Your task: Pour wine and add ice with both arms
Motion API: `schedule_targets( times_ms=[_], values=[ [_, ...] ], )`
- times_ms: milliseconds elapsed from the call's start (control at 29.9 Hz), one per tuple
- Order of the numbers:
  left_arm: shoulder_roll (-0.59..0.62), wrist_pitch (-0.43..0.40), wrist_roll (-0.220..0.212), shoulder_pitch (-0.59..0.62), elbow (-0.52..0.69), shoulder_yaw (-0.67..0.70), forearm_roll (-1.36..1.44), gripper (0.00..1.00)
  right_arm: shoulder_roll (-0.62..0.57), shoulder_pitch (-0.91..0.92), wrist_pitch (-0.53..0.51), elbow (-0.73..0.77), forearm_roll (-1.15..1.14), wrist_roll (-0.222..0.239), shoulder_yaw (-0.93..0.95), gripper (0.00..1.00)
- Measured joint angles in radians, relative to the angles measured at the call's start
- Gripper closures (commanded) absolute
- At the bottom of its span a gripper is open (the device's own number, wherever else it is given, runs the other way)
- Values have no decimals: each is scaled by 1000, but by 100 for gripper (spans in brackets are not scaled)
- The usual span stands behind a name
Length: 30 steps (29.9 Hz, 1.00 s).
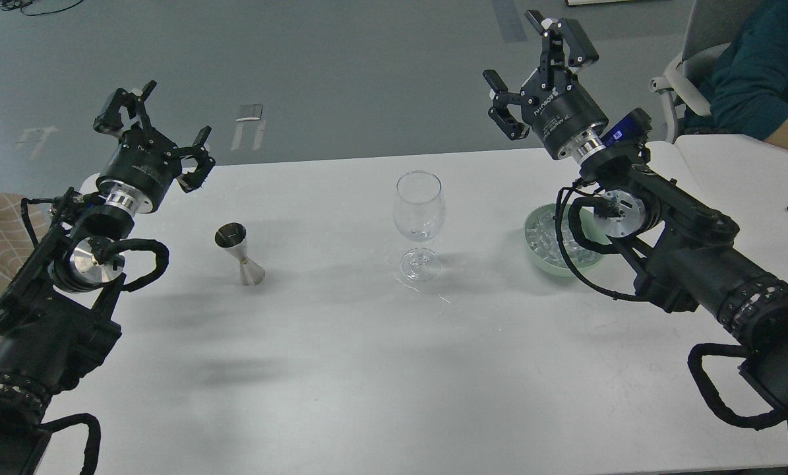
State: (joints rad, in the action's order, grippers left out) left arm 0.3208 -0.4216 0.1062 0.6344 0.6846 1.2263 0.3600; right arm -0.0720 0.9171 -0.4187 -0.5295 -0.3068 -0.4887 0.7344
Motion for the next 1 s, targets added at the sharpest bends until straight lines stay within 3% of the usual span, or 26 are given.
schedule_targets(
  times_ms=[769,903,1003],
  values=[
    [1,6,-9,5,19,1,1,2,24,29,28,9,0,0,-4,0],
    [2,6,-26,7,32,1,1,4,24,31,28,11,0,0,-4,0],
    [7,15,-64,0,80,1,-6,5,25,31,29,12,-1,0,-5,0]
  ],
)
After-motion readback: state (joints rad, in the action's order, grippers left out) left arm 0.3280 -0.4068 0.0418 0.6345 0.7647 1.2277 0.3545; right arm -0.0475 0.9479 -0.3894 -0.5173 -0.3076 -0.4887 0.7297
